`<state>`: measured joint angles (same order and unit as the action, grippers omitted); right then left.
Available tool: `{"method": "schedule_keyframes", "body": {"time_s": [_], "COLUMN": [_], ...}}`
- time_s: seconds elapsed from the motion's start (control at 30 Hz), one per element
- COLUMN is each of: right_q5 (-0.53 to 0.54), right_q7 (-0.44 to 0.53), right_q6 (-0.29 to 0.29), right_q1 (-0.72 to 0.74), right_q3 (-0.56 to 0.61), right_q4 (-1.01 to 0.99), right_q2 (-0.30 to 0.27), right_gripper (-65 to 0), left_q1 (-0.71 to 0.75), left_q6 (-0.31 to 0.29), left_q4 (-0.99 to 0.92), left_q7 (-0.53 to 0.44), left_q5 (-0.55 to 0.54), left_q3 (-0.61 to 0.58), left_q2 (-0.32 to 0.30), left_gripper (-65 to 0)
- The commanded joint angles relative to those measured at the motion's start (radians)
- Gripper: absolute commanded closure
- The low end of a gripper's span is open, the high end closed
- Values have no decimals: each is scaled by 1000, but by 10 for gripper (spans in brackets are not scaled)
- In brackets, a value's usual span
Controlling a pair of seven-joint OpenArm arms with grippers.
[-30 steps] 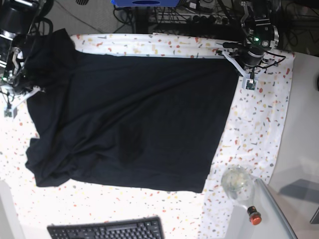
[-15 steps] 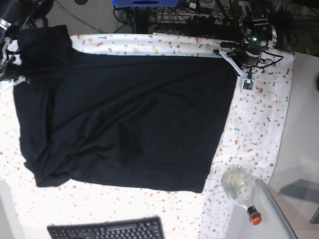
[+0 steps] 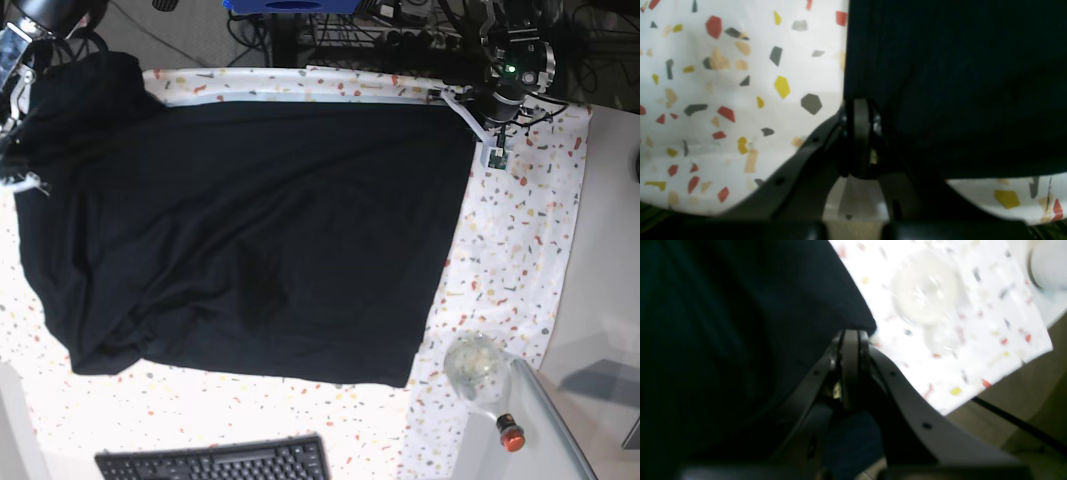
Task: Layout the t-shirt on the table in an organized manner, then fold the t-shirt properly
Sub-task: 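Pull the shirt edge with the right gripper to smooth the shirt flat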
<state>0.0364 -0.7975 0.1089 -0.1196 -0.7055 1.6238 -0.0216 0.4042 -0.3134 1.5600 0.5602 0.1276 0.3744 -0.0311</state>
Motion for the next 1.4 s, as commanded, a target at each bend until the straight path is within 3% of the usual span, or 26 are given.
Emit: {"method": "schedule_keyframes", "body": {"time_s": [0.0, 0.17, 0.37, 0.53, 0.7, 0.87, 1.03, 1.17, 1.27, 1.37], "right_q5": [1, 4, 3, 3, 6, 1, 1, 1, 3, 6], "right_q7": [13, -105, -139, -156, -294, -152, -18, 88, 56, 11], "right_q6": [-11, -90, -96, -96, -93, -64, -4, 2, 18, 143], "right_q1": [24, 53, 50, 48, 67, 39, -47, -22, 48, 93], "right_q3": [13, -4, -179, -266, -268, -208, 17, 71, 74, 66], "right_q4": [23, 59, 123, 120, 103, 72, 8, -73, -158, -181], "right_q2": [-16, -5, 107, 125, 117, 113, 27, -19, -68, -90], "right_gripper": [0, 0, 0, 0, -147, -162, -162, -165, -249, -380], "left_q1": [3, 3, 5, 3, 0, -1, -1, -1, -3, -1], "left_q6": [9, 9, 9, 10, 10, 10, 10, 10, 10, 10], "left_q4": [17, 17, 15, 15, 15, 15, 15, 15, 15, 15], "left_q7": [-13, -13, -13, -15, -15, -15, -15, -15, -15, -15], "left_q5": [5, 5, 5, 5, 5, 5, 5, 5, 5, 5], "left_q3": [5, 10, 10, 10, 10, 10, 10, 10, 11, 11], "left_q2": [-5, -3, -3, 4, 7, 7, 7, 7, 7, 6], "left_gripper": [0, 0, 0, 0, 0, 0, 0, 0, 0, 0]}}
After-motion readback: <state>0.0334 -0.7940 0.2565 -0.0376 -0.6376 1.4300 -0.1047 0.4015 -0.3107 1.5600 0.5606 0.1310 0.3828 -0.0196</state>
